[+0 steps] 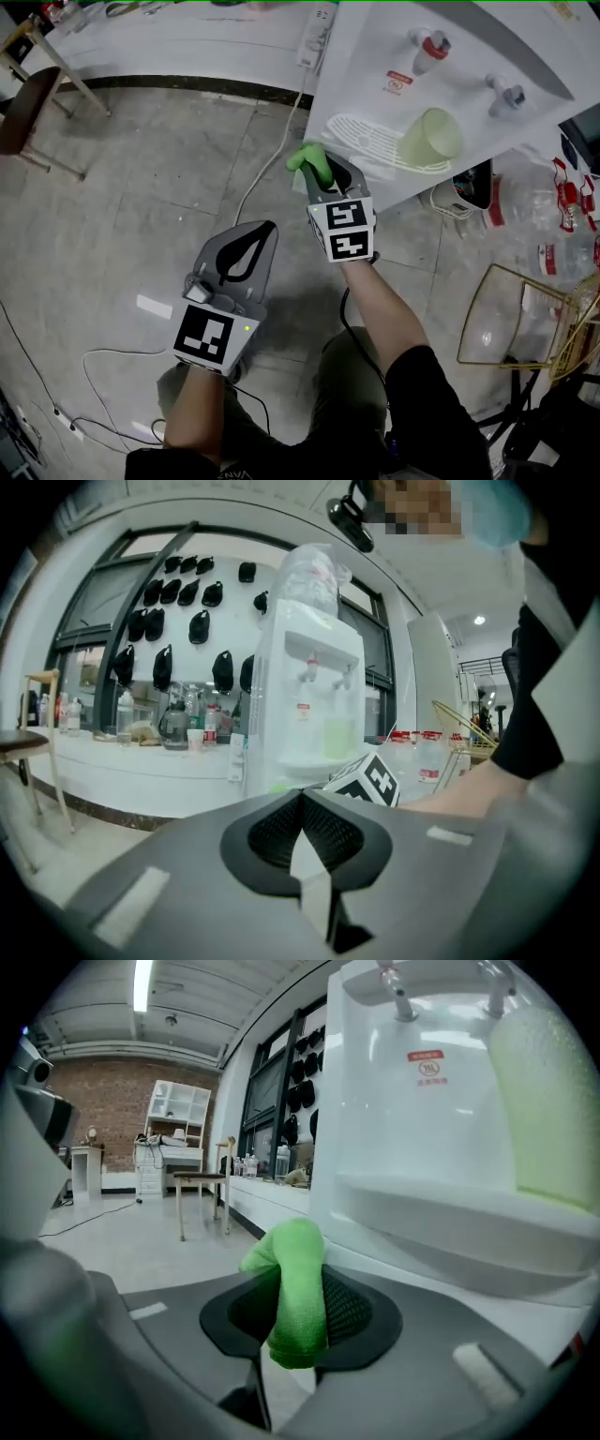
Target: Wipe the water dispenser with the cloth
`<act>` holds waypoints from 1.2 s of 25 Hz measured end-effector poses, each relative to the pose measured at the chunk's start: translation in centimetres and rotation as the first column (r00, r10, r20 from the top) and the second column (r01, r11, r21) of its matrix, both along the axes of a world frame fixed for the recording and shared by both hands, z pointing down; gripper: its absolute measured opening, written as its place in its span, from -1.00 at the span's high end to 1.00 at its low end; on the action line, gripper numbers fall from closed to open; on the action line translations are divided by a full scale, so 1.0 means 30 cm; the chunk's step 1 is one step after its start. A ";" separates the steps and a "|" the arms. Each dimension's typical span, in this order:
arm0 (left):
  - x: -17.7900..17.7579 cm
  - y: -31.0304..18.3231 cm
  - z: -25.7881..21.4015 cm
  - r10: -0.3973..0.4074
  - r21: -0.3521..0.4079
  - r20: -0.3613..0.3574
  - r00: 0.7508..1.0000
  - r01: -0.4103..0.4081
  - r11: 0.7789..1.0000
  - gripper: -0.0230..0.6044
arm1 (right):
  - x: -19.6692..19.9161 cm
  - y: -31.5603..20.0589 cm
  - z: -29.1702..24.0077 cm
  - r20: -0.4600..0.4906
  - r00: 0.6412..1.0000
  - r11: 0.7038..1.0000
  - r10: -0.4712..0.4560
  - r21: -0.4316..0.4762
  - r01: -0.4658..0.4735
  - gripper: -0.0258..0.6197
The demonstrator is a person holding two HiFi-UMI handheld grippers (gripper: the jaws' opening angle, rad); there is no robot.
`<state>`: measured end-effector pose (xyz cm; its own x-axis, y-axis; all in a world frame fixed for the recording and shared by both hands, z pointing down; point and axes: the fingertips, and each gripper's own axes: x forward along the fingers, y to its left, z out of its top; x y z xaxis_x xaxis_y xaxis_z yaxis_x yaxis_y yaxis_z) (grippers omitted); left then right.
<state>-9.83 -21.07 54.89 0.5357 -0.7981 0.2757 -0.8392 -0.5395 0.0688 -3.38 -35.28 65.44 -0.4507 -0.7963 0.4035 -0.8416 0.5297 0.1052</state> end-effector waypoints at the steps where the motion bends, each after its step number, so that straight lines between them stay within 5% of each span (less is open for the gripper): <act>1: 0.000 -0.001 0.001 -0.010 0.009 0.012 1.000 0.010 1.000 0.92 | 0.002 -0.012 0.009 0.001 1.000 1.000 0.007 -0.005 -0.007 0.57; 9: 0.071 -0.023 -0.064 -0.003 0.085 0.003 1.000 0.003 0.996 0.92 | 0.066 -0.008 0.023 -0.004 1.000 1.000 0.009 -0.027 -0.009 0.56; 20: 0.197 0.006 -0.046 0.109 0.127 0.021 0.994 -0.110 0.986 0.92 | 0.640 0.078 0.054 -0.138 0.972 0.980 0.193 -0.028 -0.198 0.56; 30: 0.253 0.065 -0.026 0.166 0.109 0.066 0.984 -0.172 0.979 0.92 | 0.931 0.111 0.056 -0.107 0.917 0.920 0.383 -0.047 -0.390 0.56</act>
